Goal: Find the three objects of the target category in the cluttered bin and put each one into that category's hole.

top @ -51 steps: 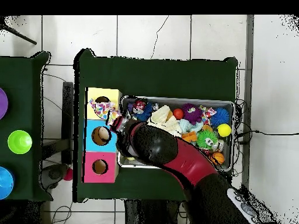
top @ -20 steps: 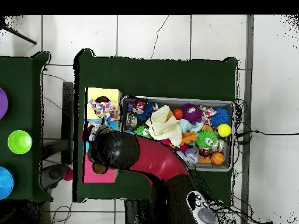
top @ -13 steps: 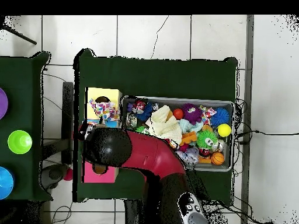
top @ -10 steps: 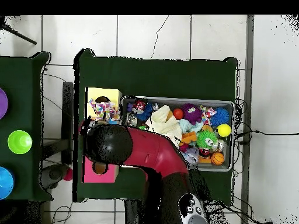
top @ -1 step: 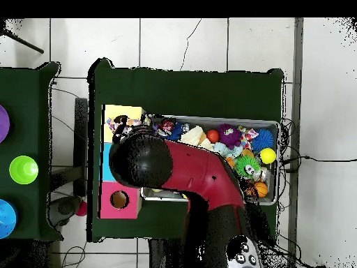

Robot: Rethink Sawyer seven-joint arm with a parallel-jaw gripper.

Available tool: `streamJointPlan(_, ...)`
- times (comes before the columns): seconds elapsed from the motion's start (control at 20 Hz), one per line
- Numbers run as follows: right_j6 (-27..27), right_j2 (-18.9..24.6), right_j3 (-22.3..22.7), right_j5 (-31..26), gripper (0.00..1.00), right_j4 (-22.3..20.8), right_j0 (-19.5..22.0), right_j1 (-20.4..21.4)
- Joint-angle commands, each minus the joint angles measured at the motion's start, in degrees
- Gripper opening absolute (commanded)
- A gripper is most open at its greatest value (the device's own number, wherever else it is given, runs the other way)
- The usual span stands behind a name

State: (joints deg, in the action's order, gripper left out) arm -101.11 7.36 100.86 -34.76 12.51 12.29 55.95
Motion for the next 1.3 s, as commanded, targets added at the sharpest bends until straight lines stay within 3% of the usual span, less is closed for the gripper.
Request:
streamJointPlan(0.05,-12.6,-3.7,-6.2,-6.6,0.0,-2.3,-1.0,-4.7)
streamJointPlan(0.5,-15.1,-6.1,-8.5,-3.2,0.0,-0.5,-4.8,-8.9)
streamJointPlan(1.0,-18.0,-8.2,-7.6,1.2,0.0,2.8,-9.0,-11.9)
streamJointPlan(1.3,-17.0,-8.5,-6.4,2.0,0.0,3.7,-9.7,-12.5)
